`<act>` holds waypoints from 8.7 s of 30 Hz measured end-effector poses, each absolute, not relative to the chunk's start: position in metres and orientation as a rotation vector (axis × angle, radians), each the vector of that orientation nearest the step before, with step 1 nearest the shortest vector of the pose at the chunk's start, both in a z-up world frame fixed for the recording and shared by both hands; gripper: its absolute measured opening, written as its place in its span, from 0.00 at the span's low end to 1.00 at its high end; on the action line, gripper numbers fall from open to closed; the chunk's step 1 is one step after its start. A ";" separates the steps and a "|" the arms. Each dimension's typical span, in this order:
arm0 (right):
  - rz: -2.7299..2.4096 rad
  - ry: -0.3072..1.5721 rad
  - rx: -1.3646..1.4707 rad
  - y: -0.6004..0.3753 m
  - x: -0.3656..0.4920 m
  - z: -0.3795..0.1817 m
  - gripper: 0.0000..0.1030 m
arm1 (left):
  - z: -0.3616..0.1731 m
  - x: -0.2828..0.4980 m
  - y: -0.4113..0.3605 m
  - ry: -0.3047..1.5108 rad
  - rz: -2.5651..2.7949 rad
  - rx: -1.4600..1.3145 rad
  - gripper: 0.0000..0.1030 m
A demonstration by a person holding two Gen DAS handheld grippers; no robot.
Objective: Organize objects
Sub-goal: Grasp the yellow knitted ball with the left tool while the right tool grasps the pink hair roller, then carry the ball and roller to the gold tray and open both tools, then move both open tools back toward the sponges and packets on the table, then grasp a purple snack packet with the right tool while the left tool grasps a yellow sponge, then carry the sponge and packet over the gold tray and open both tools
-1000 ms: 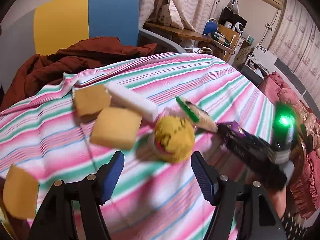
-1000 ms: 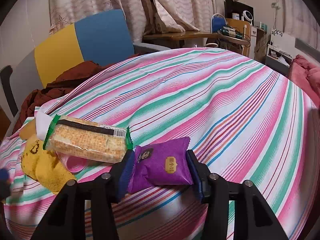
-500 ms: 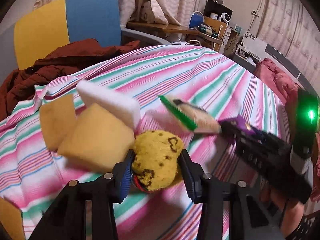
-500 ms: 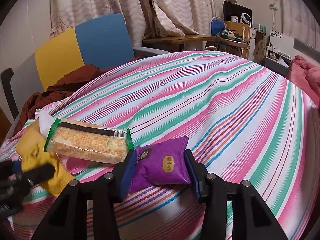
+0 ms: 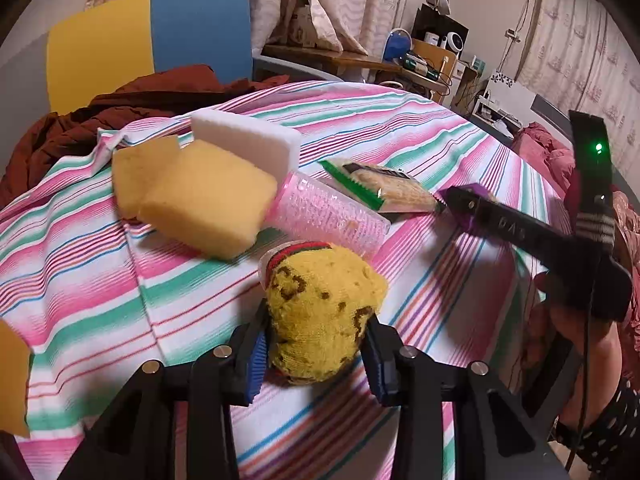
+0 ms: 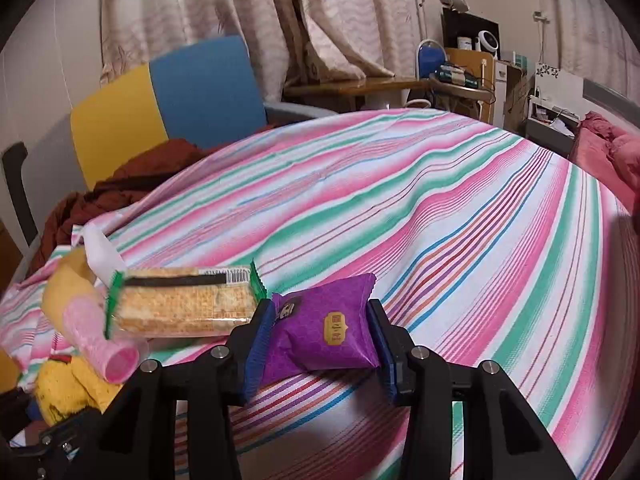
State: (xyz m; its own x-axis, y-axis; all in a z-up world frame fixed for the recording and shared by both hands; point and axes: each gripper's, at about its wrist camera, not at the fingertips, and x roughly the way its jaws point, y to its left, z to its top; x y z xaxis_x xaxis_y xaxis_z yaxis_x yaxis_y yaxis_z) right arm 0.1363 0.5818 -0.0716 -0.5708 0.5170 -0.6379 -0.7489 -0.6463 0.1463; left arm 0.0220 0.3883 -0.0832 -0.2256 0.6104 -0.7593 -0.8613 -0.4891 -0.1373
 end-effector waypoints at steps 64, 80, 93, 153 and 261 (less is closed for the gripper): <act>2.593 0.792 -0.766 0.446 0.122 -0.053 0.65 | -0.035 0.069 0.230 0.161 1.944 -0.845 0.35; 3.016 0.645 -0.924 0.308 0.080 -0.004 0.65 | -0.010 0.044 0.089 -0.011 2.237 -0.876 0.35; 3.254 0.342 -1.256 0.197 0.052 -0.017 0.65 | -0.046 0.019 -0.005 -0.124 2.464 -1.138 0.35; 2.964 0.681 -0.962 0.319 0.079 -0.022 0.81 | -0.001 0.036 0.084 -0.003 2.312 -1.014 0.61; 2.528 0.337 -0.818 0.479 0.117 -0.062 0.53 | -0.080 0.052 0.349 0.720 2.142 -0.658 0.56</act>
